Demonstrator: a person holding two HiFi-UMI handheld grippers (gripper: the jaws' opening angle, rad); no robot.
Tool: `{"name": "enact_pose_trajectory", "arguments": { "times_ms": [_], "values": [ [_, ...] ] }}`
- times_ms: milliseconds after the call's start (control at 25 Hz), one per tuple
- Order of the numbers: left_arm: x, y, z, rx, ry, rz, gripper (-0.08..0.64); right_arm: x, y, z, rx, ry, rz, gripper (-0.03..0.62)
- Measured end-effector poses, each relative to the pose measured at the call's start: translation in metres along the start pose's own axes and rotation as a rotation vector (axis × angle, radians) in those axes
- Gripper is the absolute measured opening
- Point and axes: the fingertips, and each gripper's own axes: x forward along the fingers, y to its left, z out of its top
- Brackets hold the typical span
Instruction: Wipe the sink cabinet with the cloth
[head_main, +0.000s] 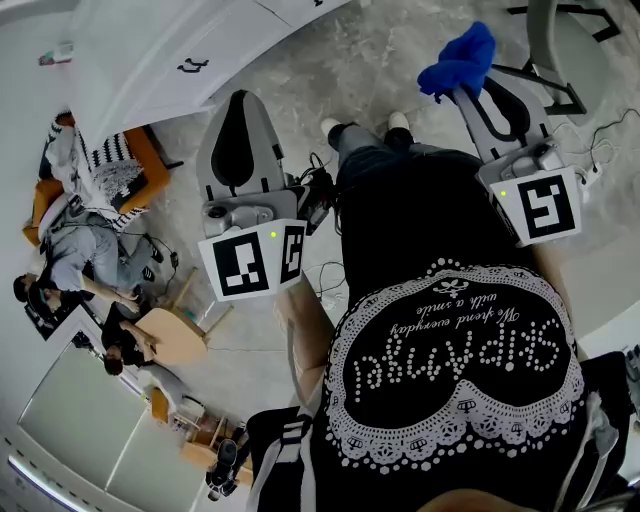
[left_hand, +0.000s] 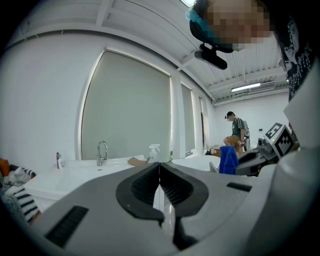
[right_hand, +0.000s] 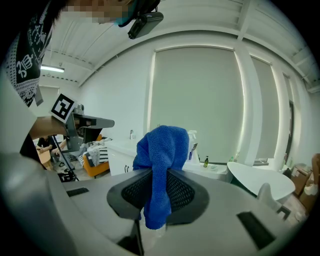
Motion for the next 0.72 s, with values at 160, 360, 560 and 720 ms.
{"name": "enact_pose_trajectory", "arguments": {
  "times_ms": [160,360,560,720],
  "values": [
    [0.0041,-0.0026,-0.0006,-0.001,0.005,-0.008,0.006,0.0008,-0.0037,-0.0017,-0.002,0.003,-0.001,0.077],
    [0.0060,-0.0033,-0.0036,-0.002,0.005,-0.020,0.006,0.0009,-0.0032,-0.0042,0.011,0.007,-0.013,0.077],
    [0.0067,-0.0024,-0.0026,-0.004,0.008,-0.024,0.006,0.0025,-0.0010,-0.0008,0.014,0.006,-0.009,0.077],
    [0.0065,-0.0025,-0.0047,-0.004,0.011,-0.023,0.006,0.0037,0.0009,-0.0033,0.008,0.011,0.004,0.077]
  ]
}}
